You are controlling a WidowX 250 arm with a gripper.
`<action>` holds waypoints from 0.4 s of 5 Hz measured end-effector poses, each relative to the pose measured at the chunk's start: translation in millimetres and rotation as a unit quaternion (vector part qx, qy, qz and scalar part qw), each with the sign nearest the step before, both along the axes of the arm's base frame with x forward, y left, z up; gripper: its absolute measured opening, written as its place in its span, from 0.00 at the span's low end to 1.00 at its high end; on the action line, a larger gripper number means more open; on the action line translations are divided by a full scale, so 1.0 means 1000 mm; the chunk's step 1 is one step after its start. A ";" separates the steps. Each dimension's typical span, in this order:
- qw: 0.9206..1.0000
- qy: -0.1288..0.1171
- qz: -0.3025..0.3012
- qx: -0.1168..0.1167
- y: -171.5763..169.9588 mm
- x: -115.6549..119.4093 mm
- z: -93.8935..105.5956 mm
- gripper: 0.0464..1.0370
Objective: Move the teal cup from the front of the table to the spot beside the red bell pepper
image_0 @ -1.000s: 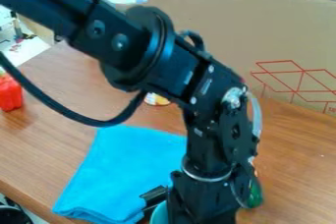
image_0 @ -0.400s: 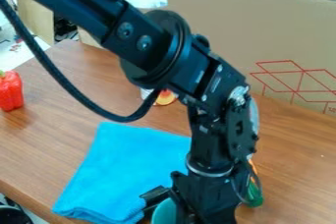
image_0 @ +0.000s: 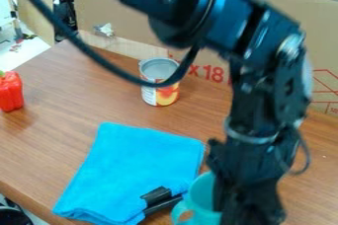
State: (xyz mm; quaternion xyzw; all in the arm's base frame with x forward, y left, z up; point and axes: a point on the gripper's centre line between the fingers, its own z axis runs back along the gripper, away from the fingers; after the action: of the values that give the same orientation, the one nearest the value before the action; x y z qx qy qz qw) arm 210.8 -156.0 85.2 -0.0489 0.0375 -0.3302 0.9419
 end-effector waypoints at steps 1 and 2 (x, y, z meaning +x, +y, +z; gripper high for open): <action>0.999 -0.041 -0.004 -0.002 0.003 0.009 0.031 0.05; 0.997 -0.063 0.051 -0.006 0.042 0.025 0.050 0.05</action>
State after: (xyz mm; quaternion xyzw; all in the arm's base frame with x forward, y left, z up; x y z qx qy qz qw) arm 236.0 -114.1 135.4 -0.0359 -0.0261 -0.2847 0.9576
